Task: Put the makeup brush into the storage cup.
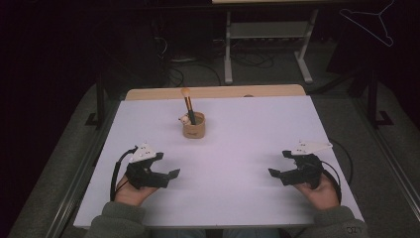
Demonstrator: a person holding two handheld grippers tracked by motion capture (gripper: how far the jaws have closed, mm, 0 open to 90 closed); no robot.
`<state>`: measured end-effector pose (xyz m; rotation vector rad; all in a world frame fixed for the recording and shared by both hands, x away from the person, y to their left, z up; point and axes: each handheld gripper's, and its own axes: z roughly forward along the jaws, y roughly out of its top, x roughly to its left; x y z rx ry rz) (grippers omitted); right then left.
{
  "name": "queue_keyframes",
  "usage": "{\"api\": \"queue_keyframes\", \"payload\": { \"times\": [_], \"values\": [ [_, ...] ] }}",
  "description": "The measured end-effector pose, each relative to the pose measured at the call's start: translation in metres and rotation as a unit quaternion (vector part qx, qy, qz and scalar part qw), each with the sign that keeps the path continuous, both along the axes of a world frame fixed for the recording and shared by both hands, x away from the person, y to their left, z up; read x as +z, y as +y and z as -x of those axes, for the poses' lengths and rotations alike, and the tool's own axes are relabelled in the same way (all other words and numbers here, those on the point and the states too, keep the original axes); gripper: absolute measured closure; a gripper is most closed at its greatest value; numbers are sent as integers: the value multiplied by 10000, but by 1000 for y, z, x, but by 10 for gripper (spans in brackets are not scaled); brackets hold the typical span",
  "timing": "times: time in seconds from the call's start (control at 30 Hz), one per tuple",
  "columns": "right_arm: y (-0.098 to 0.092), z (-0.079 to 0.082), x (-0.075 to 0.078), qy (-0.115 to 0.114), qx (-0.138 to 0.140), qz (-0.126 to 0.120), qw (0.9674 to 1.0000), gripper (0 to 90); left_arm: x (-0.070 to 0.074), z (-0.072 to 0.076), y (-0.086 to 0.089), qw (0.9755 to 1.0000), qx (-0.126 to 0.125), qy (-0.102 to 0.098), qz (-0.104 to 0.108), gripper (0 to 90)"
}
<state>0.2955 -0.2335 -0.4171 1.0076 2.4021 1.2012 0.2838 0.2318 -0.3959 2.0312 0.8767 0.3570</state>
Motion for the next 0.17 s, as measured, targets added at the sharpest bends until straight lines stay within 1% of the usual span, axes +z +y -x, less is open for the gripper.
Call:
{"api": "queue_keyframes", "payload": {
  "times": [0.07, 0.13, 0.17],
  "values": [
    [1, 0, 0, -9, 10, 3, 10000, 141, 0, 0, 0, 10000, -7, 6, -17, 142],
    [1, 0, 0, -12, 22, 19, 10000, 141, 0, -1, 1, 9999, -54, -10, -106, 142],
    [1, 0, 0, -20, 23, 23, 10000, 141, 0, -1, 1, 10000, -34, -10, -75, 142]
  ]
}}
